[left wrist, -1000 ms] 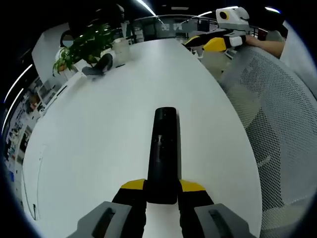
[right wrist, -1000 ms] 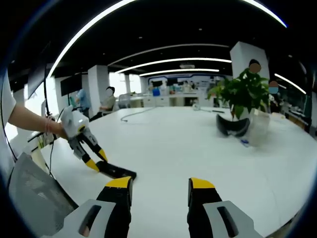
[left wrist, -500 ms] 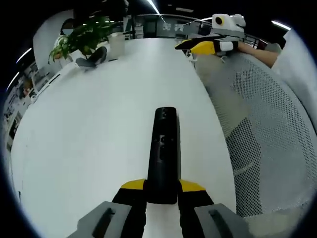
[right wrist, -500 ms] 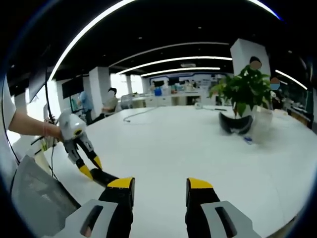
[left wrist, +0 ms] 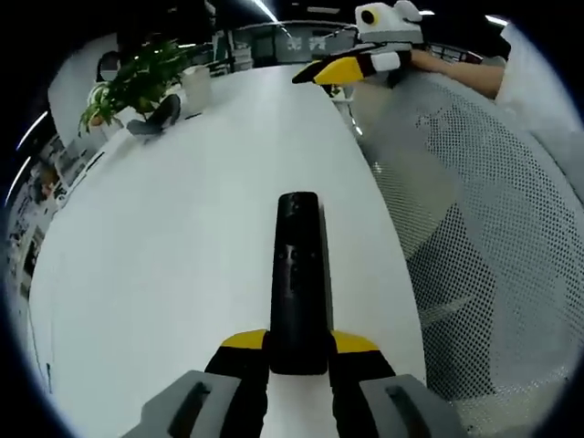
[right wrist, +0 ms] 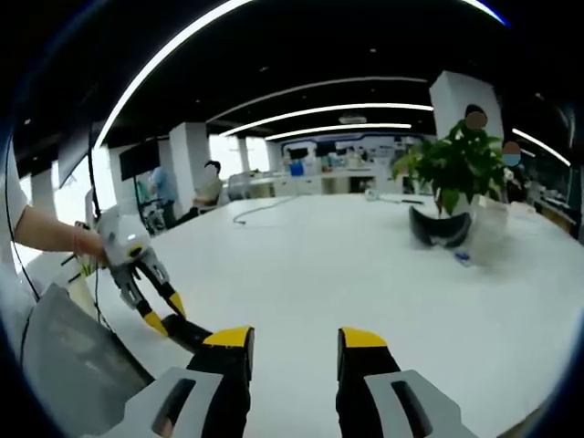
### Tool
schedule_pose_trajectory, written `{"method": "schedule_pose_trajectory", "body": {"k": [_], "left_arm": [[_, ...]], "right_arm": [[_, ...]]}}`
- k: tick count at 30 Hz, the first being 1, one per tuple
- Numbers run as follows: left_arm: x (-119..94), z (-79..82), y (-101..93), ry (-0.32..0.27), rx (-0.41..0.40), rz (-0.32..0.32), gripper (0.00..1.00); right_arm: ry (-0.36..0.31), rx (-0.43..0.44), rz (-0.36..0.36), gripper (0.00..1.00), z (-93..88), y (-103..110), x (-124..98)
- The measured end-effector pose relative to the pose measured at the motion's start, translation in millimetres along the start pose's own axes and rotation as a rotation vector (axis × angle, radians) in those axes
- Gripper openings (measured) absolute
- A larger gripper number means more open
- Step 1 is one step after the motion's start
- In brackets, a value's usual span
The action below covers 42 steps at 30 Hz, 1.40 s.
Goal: Press the specified remote control buttons in sequence, fully releasing each button before pressing the next.
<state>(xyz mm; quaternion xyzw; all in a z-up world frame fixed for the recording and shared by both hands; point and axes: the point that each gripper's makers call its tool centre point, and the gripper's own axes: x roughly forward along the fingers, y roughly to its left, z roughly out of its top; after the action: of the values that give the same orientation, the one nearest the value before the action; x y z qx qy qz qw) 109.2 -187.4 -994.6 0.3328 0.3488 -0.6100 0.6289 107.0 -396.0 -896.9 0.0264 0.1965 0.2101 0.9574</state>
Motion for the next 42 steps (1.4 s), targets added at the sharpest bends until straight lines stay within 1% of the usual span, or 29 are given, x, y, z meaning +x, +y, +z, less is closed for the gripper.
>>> {"method": "schedule_pose_trajectory", "body": {"k": [2, 4, 5, 7, 8, 11, 13, 15, 18, 19, 21, 22, 25, 26, 28, 30, 31, 32, 33, 34, 35, 36, 37, 38, 40, 41, 42], "left_arm": [[-1, 0.3, 0.6, -0.024, -0.014, 0.016, 0.24], [0, 2.6, 1.9, -0.060, -0.077, 0.056, 0.25], [0, 2.7, 1.6, -0.071, -0.080, 0.068, 0.25], [0, 3.4, -0.2, -0.112, -0.121, 0.079, 0.25], [-1, 1.7, -0.6, -0.122, -0.110, 0.080, 0.25], [-1, 1.6, -1.8, -0.144, -0.115, 0.088, 0.24], [-1, 2.3, -2.5, -0.153, -0.112, 0.089, 0.24], [-1, 3.1, -6.7, -0.158, -0.093, 0.075, 0.23], [-1, 3.4, -9.3, -0.159, -0.087, 0.071, 0.23], [-1, 3.2, -9.5, -0.163, -0.085, 0.070, 0.23], [-1, 2.9, -10.5, -0.169, -0.089, 0.069, 0.23], [-1, 2.9, -10.9, -0.169, -0.088, 0.068, 0.23], [-1, 2.8, -18.4, -0.163, -0.068, 0.043, 0.23], [0, 1.1, -23.2, -0.147, -0.060, 0.031, 0.23], [1, 2.9, -29.4, -0.148, -0.039, 0.012, 0.23], [1, 3.9, -32.3, -0.152, -0.025, 0.009, 0.23], [2, 5.4, -32.5, -0.163, -0.017, 0.011, 0.23], [1, 3.7, -31.9, -0.165, -0.020, 0.011, 0.24], [1, 4.4, -31.5, -0.181, -0.028, 0.014, 0.24], [1, 4.2, -30.7, -0.193, -0.034, 0.018, 0.24], [1, 4.8, -30.7, -0.206, -0.047, 0.022, 0.24], [1, 6.3, -29.7, -0.224, -0.077, 0.034, 0.25], [2, 6.8, -30.3, -0.222, -0.091, 0.037, 0.26], [2, 8.2, -32.3, -0.219, -0.120, 0.036, 0.28], [3, 12.0, -34.6, -0.234, -0.176, 0.033, 0.33], [3, 13.9, -35.3, -0.241, -0.193, 0.037, 0.35], [4, 14.3, -34.4, -0.239, -0.193, 0.048, 0.36]], "right_arm": [[0.003, 0.003, 0.010, 0.34, -0.5, 2, 0], [0.009, 0.005, 0.021, 0.33, -1.5, 4, 1], [0.013, 0.009, 0.028, 0.33, -2.4, 5, 2], [0.032, 0.013, 0.041, 0.33, -5.5, 7, 3], [0.042, 0.012, 0.047, 0.32, -7.5, 7, 4], [0.082, 0.000, 0.059, 0.32, -14.6, 9, 6], [0.094, -0.002, 0.057, 0.32, -16.7, 9, 6], [0.114, 0.002, 0.051, 0.31, -20.5, 7, 6], [0.170, 0.024, 0.050, 0.30, -30.7, 6, 7], [0.184, 0.023, 0.063, 0.30, -33.1, 8, 8], [0.232, -0.016, 0.124, 0.28, -40.6, 19, 9], [0.247, -0.033, 0.134, 0.27, -43.0, 21, 9], [0.258, -0.026, 0.135, 0.26, -45.1, 22, 8], [0.260, -0.020, 0.136, 0.26, -45.6, 23, 8], [0.273, -0.020, 0.136, 0.26, -47.5, 23, 8], [0.302, -0.044, 0.136, 0.26, -52.0, 23, 7], [0.307, -0.059, 0.139, 0.25, -52.5, 24, 7], [0.310, -0.063, 0.141, 0.25, -52.8, 24, 6], [0.319, -0.068, 0.146, 0.25, -53.8, 25, 6], [0.339, -0.078, 0.161, 0.25, -56.0, 28, 5], [0.350, -0.092, 0.188, 0.26, -57.0, 33, 5], [0.384, -0.128, 0.238, 0.27, -59.0, 40, 3], [0.416, -0.164, 0.265, 0.27, -60.4, 44, 3], [0.448, -0.217, 0.293, 0.26, -59.9, 49, 3], [0.471, -0.273, 0.352, 0.25, -57.0, 60, 5], [0.473, -0.340, 0.392, 0.23, -53.3, 66, 9], [0.483, -0.377, 0.415, 0.21, -52.6, 70, 11]]}}
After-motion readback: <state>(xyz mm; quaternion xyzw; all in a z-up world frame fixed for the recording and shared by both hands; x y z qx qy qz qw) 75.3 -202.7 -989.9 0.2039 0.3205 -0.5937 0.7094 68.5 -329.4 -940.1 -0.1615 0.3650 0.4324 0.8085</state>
